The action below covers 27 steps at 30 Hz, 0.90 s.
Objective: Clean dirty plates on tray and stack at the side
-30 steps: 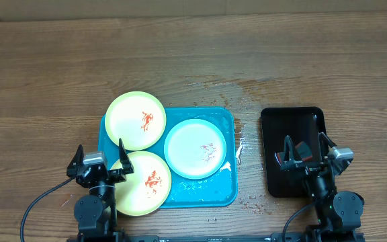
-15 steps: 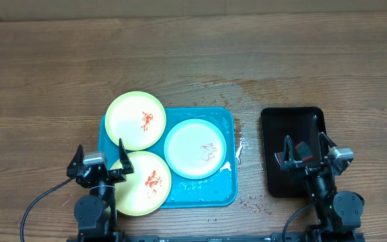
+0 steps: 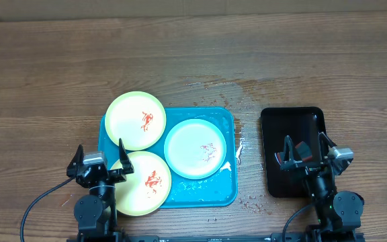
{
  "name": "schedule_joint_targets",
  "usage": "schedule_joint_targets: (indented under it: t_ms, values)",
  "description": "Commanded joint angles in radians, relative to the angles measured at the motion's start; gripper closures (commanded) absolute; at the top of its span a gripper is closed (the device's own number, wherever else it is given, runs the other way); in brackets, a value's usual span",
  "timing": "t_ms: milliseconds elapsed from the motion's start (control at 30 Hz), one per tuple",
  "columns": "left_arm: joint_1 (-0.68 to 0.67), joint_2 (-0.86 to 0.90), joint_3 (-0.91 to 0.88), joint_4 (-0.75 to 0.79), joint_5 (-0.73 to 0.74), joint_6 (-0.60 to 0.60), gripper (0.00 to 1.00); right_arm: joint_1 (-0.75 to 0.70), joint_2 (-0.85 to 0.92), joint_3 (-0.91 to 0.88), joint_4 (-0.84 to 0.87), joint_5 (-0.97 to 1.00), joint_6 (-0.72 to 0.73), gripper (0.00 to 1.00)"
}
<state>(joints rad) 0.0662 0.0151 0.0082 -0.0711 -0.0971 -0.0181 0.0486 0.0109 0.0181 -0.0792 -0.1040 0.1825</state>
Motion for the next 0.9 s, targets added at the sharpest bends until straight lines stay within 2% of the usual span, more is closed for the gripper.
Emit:
schedule_joint_targets:
  t_ms: [0,633,867]
  values:
    - [0.006,-0.010,-0.003,0.001,0.013,0.022,0.00,0.006,-0.004,-0.010,0.003,0.009,-0.008,0.00]
    - [0.006,-0.010,-0.003,0.000,0.013,0.022,0.00,0.006,-0.004,-0.010,0.013,0.020,-0.008,0.00]
    - [0.006,-0.010,-0.003,0.001,0.013,0.022,0.00,0.006,-0.004,0.029,-0.034,-0.059,-0.021,0.00]
